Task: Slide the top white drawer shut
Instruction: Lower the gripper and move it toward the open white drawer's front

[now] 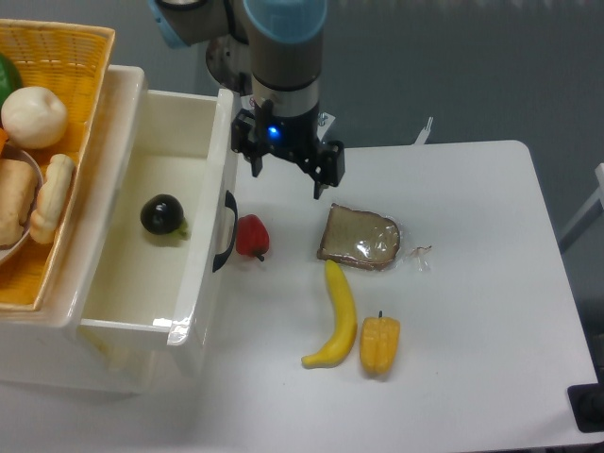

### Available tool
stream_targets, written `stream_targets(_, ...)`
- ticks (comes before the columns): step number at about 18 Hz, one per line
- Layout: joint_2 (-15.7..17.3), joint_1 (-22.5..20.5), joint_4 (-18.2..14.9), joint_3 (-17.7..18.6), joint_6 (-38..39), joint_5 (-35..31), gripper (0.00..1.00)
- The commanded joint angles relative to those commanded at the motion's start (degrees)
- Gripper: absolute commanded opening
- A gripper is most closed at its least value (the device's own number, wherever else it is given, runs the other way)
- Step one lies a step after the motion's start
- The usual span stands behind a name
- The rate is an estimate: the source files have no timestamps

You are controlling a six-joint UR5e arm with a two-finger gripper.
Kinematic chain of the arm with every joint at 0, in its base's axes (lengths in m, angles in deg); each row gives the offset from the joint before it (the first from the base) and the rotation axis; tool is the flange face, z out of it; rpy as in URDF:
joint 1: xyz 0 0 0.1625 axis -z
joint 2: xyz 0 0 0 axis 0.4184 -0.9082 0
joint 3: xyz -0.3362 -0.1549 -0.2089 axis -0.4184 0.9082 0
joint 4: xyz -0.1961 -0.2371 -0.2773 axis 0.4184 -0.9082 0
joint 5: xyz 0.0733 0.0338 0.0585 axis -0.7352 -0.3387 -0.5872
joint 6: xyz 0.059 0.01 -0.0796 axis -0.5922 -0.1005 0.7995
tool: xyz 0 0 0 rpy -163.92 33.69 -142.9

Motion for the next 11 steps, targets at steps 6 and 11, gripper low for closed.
stream_targets(6,-2.5,-0.3,1.0,-0.2,0.5,-0.5,1.0)
stream_targets(11,-4.1,-1.3,1.8,0.4,2.2,-1.0,1.0)
